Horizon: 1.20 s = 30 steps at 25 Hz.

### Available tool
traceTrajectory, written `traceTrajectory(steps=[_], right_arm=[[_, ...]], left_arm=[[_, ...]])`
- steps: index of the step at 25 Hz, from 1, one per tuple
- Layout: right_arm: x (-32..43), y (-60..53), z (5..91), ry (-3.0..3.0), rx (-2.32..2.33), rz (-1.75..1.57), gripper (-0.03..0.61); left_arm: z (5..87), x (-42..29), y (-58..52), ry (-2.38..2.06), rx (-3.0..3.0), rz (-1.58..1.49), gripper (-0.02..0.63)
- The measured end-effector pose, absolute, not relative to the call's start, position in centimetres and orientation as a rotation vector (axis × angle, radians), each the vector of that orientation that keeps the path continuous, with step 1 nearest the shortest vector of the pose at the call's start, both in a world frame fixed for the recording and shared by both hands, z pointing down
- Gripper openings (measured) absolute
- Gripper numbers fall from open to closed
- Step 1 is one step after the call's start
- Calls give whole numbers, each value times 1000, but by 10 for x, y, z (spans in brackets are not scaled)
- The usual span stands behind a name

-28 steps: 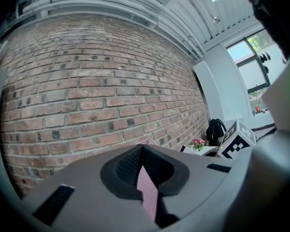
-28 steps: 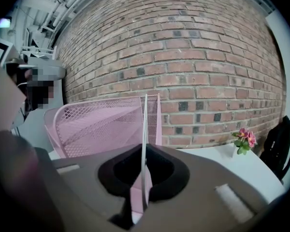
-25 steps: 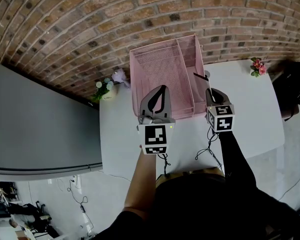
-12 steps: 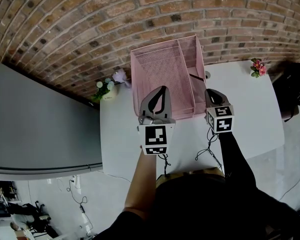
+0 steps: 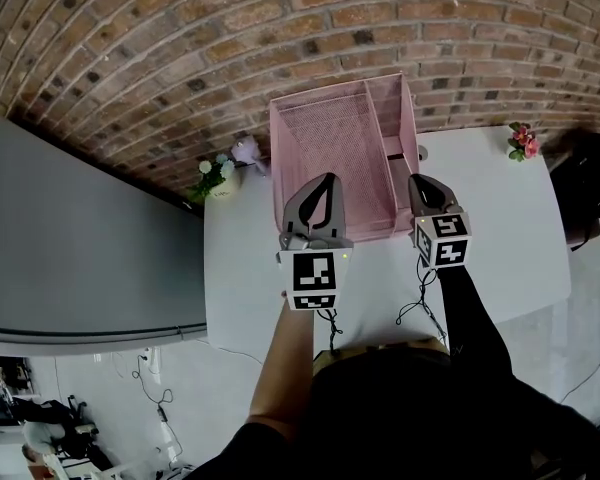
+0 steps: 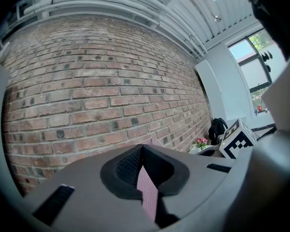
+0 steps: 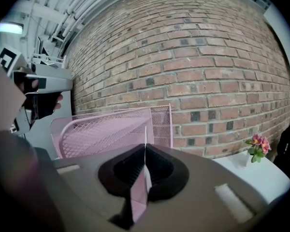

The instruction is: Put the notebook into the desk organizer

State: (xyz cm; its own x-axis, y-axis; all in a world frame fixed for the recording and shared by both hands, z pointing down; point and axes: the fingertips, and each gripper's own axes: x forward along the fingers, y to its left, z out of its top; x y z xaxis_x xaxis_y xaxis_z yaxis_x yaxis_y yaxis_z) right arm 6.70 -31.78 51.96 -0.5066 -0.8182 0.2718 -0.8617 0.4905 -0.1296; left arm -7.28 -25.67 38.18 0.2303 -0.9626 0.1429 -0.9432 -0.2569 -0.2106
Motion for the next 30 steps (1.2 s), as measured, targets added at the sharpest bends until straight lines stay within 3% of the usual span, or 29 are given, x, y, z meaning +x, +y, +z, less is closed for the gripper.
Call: traceTrajectory(steps=[29,30], right_arm=[[65,-330,513,-2571,1470,407,46],[65,-328,513,-2575,1462,411,84]], left_arm=[[384,-88,-261,1909,-2385,-373,9],[383,-88,-259,1911,-2385,-370,9]])
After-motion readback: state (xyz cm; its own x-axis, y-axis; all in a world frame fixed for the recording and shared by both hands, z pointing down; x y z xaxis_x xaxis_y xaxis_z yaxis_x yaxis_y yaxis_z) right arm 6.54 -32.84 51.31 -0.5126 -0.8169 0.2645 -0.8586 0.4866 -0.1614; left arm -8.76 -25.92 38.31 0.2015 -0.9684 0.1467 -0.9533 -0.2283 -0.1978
